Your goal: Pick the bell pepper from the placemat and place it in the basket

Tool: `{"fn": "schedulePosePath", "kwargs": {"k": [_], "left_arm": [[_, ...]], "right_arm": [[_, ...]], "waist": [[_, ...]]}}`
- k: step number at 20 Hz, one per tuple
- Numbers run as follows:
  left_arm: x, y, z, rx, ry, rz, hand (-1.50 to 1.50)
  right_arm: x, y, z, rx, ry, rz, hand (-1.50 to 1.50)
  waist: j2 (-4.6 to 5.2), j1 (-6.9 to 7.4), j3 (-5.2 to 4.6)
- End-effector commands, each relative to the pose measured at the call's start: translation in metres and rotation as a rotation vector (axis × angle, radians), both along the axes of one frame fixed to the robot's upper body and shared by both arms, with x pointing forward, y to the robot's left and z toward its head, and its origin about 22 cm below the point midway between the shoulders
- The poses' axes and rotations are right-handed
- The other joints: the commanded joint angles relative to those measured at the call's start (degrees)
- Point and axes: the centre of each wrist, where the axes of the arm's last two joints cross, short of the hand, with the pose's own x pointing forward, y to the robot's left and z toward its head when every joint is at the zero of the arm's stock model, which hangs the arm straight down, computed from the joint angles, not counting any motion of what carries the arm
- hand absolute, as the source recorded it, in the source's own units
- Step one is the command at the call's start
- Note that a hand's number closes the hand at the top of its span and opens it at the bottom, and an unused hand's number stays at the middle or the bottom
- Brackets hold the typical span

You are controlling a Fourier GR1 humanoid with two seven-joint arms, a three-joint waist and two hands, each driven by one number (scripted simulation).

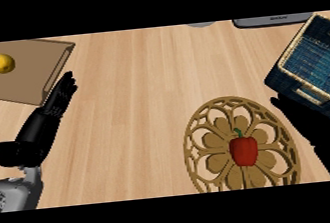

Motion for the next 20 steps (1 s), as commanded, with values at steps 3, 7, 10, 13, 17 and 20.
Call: {"fn": "schedulePosePath", "kwargs": {"k": [3,7,10,13,17,20], "left_arm": [[0.011,-0.01,0.0,-0.007,0.01,-0.01,0.0],[-0.004,0.006,-0.004,0.008,0.009,-0.004,0.0],[0.005,-0.004,0.001,0.006,-0.007,0.006,0.0],[0.012,-0.01,-0.003,-0.014,0.015,-0.012,0.0],[-0.004,-0.011,0.005,0.001,0.008,0.0,0.0],[-0.015,-0.004,-0.001,0.0,0.009,0.006,0.0]], "right_arm": [[0.019,0.003,-0.037,-0.025,-0.04,-0.084,-1.5],[0.019,0.008,-0.072,-0.037,-0.036,-0.094,-1.5],[0.007,-0.001,-0.075,-0.073,-0.03,-0.099,-1.5],[0.028,0.01,-0.081,-0.036,-0.064,-0.093,-1.5],[0.035,0.012,-0.087,-0.007,-0.069,-0.07,-1.5],[0.019,0.021,-0.059,0.028,-0.105,-0.037,-1.5]], "waist": [[0.13,0.14,0.04],[0.08,0.33,0.04],[0.05,0.06,0.04],[0.11,0.15,0.03],[0.07,0.35,0.03],[0.0,0.42,0.02]]}}
